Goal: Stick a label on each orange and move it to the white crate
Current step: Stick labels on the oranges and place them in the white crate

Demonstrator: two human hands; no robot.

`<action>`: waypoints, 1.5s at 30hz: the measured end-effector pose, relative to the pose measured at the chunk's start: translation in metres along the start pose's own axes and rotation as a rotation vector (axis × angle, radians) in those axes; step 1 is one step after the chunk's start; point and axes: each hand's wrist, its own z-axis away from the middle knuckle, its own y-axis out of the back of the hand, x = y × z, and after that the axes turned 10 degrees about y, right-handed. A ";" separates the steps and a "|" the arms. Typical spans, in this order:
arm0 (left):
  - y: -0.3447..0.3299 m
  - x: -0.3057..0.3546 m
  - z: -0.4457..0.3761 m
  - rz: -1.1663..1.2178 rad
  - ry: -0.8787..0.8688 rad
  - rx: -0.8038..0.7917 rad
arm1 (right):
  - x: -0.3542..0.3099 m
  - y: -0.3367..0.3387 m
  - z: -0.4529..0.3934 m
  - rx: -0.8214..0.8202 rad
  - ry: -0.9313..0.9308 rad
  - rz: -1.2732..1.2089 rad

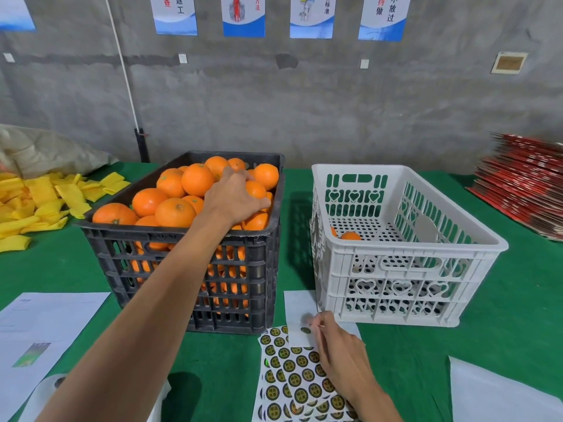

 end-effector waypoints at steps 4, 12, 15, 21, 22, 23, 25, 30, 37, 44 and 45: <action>0.001 0.000 0.001 0.033 -0.008 -0.003 | -0.028 0.019 -0.023 0.132 -0.068 -0.427; 0.003 0.000 0.003 0.263 -0.066 0.053 | -0.102 0.082 -0.141 0.526 0.102 -0.663; 0.004 -0.001 0.005 0.337 -0.136 0.071 | -0.104 0.100 -0.187 0.628 0.094 -0.705; 0.007 0.001 0.006 0.422 -0.310 0.128 | -0.090 0.118 -0.235 0.496 -0.015 -0.720; 0.007 0.001 0.006 0.431 -0.332 0.132 | -0.089 0.118 -0.235 0.502 -0.004 -0.720; 0.007 0.001 0.006 0.438 -0.352 0.136 | -0.087 0.119 -0.233 0.511 0.003 -0.723; 0.006 0.001 0.005 0.466 -0.381 0.140 | -0.087 0.121 -0.229 0.510 -0.007 -0.772; -0.002 0.005 0.003 0.529 -0.436 0.006 | -0.081 0.127 -0.221 0.306 -0.011 -0.661; 0.002 0.002 -0.011 -0.066 -0.403 0.206 | -0.042 0.139 -0.205 0.477 -0.174 -0.477; 0.005 -0.008 -0.014 -0.253 0.338 0.189 | 0.001 0.150 -0.177 0.467 -0.374 -0.094; 0.005 -0.008 -0.014 -0.271 0.330 0.206 | 0.004 0.150 -0.175 0.459 -0.392 -0.084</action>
